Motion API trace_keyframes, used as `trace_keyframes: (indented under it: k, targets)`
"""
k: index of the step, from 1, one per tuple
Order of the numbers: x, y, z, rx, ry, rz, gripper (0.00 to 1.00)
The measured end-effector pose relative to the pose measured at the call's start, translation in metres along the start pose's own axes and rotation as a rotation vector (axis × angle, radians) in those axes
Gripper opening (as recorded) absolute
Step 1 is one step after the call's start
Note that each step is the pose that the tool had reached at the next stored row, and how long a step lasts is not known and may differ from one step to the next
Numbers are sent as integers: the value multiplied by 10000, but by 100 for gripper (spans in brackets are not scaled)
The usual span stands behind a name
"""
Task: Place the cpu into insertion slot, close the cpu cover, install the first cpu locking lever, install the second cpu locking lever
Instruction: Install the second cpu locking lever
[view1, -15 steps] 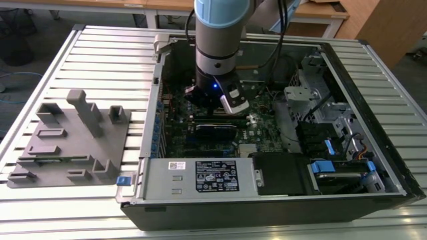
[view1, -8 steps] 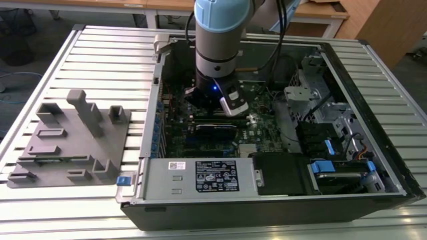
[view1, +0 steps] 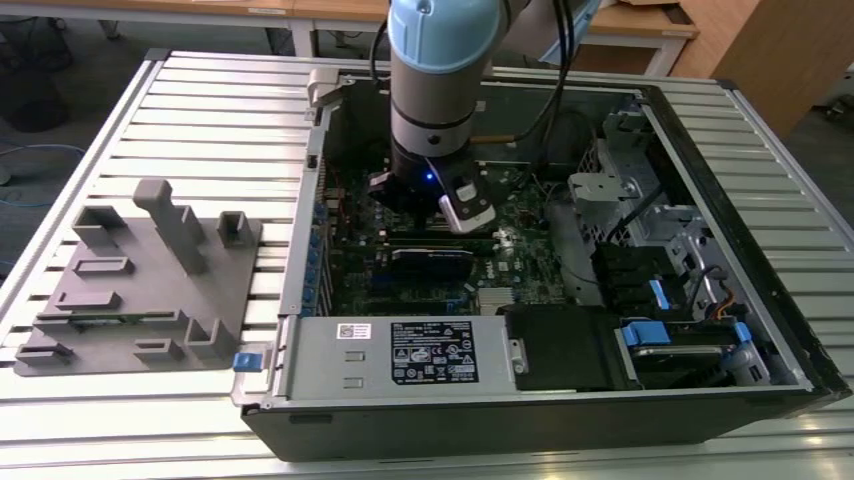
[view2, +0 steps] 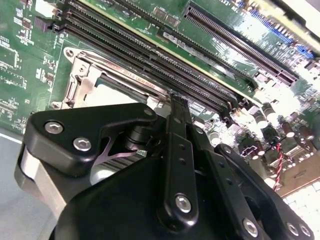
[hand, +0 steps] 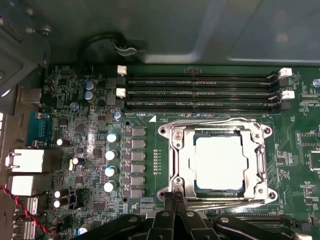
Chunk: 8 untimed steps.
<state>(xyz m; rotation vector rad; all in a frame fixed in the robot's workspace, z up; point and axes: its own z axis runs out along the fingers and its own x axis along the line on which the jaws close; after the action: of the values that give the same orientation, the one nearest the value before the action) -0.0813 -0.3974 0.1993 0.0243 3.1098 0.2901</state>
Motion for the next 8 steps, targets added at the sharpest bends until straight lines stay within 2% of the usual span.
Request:
trace_keyframes:
  k: [8]
  targets:
    - [9,-13,19,-104,2,0,11]
